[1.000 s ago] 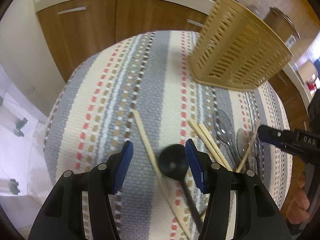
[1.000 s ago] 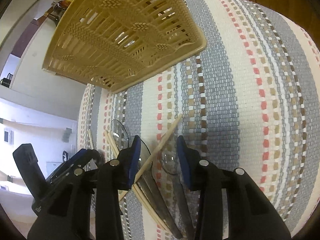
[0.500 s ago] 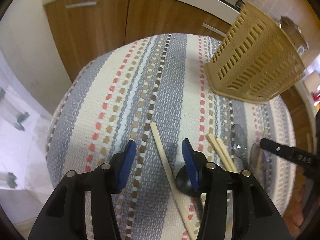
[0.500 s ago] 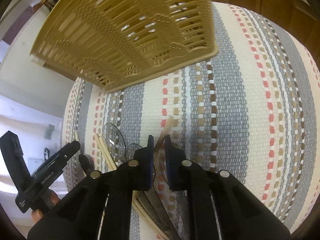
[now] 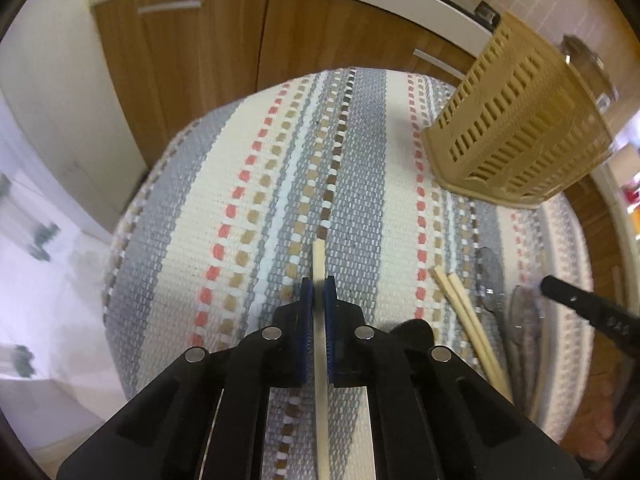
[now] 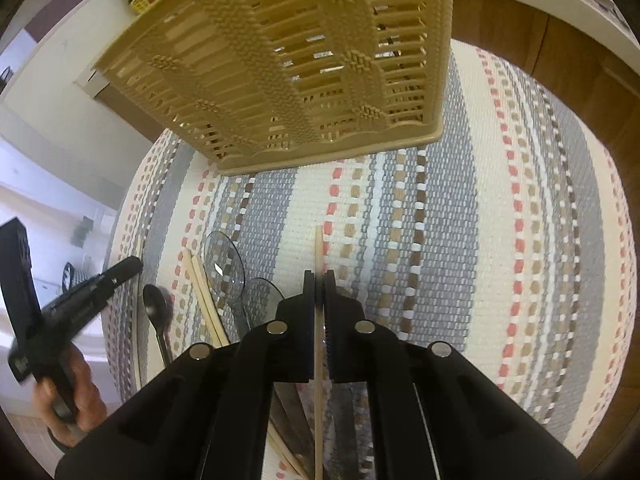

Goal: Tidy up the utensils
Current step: 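Carry both chopsticks over the tan holder and open both tools to release them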

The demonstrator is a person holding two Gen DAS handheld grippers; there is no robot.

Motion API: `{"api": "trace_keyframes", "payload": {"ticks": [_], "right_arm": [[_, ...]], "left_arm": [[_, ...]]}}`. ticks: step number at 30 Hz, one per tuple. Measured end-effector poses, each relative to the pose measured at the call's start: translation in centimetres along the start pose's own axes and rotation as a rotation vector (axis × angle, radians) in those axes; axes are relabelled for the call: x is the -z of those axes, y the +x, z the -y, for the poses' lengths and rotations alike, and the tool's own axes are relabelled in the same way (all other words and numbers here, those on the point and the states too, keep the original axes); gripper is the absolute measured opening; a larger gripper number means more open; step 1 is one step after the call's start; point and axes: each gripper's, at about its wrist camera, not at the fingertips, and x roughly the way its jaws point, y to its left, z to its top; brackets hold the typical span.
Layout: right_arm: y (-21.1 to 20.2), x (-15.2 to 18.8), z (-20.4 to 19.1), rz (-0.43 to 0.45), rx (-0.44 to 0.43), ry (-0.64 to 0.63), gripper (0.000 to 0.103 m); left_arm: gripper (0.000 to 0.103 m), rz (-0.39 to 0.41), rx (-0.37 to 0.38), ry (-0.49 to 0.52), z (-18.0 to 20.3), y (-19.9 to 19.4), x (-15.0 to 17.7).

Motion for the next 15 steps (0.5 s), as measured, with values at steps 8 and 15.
{"api": "trace_keyframes", "payload": {"ticks": [8, 15], "right_arm": [[-1.8, 0.5, 2.0, 0.048, 0.010, -0.025, 0.003], [-4.7, 1.0, 3.4, 0.114, -0.004, -0.040, 0.003]], "left_arm": [[0.003, 0.008, 0.092, -0.030, -1.3, -0.7, 0.4], [0.003, 0.118, 0.141, -0.012, -0.1, -3.1, 0.2]]}}
